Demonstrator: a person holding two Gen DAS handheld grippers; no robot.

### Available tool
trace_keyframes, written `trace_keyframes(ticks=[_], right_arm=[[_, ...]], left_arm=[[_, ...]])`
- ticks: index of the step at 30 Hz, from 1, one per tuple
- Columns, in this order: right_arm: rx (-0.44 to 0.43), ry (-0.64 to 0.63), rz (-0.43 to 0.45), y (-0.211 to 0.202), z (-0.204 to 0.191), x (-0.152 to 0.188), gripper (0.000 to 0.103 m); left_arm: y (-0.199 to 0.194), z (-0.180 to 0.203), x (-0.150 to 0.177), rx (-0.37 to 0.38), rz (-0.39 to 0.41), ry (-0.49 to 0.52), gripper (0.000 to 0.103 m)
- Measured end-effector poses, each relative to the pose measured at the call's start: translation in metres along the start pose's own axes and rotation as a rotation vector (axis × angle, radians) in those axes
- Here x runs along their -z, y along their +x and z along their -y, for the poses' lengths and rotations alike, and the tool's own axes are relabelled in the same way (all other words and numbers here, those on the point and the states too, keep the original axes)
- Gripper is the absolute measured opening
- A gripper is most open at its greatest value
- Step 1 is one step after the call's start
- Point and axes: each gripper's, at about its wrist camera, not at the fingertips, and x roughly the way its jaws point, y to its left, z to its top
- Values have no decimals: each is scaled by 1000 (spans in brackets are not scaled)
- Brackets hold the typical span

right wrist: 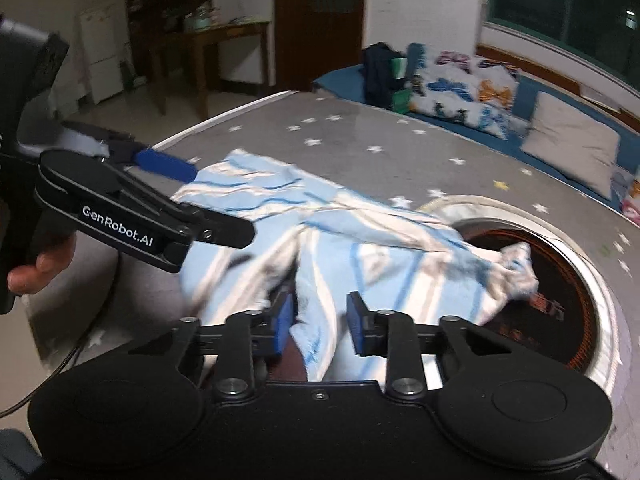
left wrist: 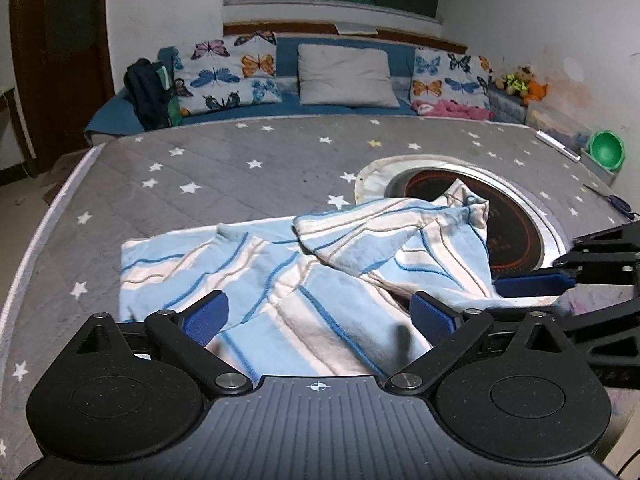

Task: Fold clothes

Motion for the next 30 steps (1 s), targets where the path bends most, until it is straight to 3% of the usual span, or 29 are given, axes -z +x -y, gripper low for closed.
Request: trace_keyframes(ticks=[3, 10, 15, 18, 21, 30], right_arm=[[25, 36, 8, -7, 8, 8, 23], [59, 66, 1, -9, 21, 22, 21], [53, 35, 5, -13, 17, 18, 21], [43, 14, 12, -14, 12, 13, 21], [28, -13, 19, -11, 6, 4, 22], [-12, -112, -19, 27, -16, -22, 30]], left_arm=[[8, 3, -3, 4, -20, 0, 85], [28, 14, -4, -7, -56, 41, 83], [34, 4, -1, 30, -88, 0, 33], [27, -3, 2, 50, -72, -28, 19], [15, -7, 6, 47, -48, -43, 12], [-40, -34, 34, 11, 17, -125, 11]])
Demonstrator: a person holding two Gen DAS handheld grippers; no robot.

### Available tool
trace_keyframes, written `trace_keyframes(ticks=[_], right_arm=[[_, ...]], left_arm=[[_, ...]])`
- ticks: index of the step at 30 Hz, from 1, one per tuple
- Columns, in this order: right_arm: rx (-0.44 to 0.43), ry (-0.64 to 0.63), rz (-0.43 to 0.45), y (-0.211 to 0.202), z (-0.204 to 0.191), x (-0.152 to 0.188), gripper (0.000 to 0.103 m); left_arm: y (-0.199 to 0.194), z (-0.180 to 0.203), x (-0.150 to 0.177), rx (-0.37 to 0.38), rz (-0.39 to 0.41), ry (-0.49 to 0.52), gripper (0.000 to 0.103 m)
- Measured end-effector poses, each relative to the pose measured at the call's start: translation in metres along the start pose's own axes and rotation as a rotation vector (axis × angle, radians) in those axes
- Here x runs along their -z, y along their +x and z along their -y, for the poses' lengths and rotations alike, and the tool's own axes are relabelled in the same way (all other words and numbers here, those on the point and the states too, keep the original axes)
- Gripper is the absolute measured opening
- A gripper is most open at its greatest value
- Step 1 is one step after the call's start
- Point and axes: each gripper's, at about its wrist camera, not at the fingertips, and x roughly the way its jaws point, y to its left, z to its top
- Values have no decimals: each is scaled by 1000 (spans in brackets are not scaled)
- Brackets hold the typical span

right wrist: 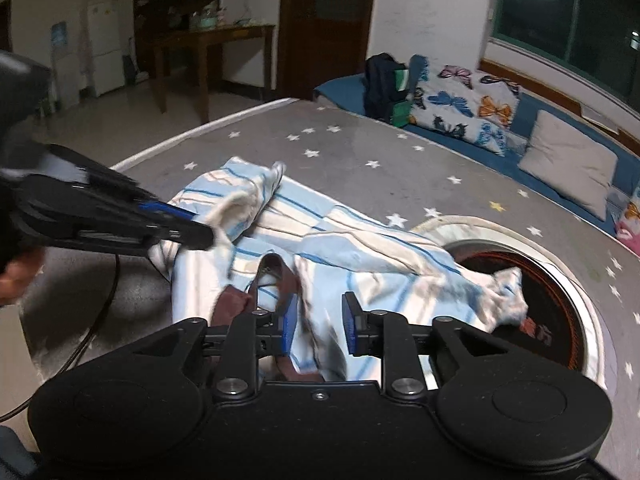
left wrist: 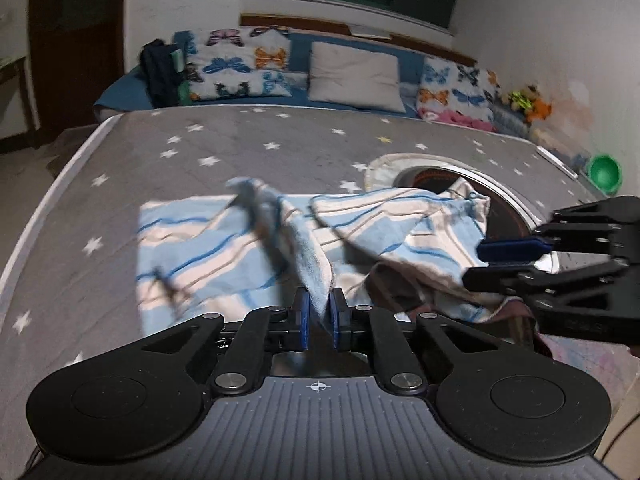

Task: Fold clothes

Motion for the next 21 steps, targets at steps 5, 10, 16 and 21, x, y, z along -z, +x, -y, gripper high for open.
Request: trace_keyframes(ticks=[5, 10, 16, 21], right_arm=[[20, -43, -49, 32, -5, -4, 31], [40, -34, -62, 49, 1, -4, 30], [71, -2, -47, 39, 15, 3, 19], [71, -6, -51, 33, 16, 4, 19]], left_arm=[[-13, -15, 12, -9, -5, -29, 11], [-12, -18, 13, -8, -25, -13, 12], [-9, -13, 4, 24, -16, 4, 40], [-5, -13, -13, 36, 1, 3, 59]])
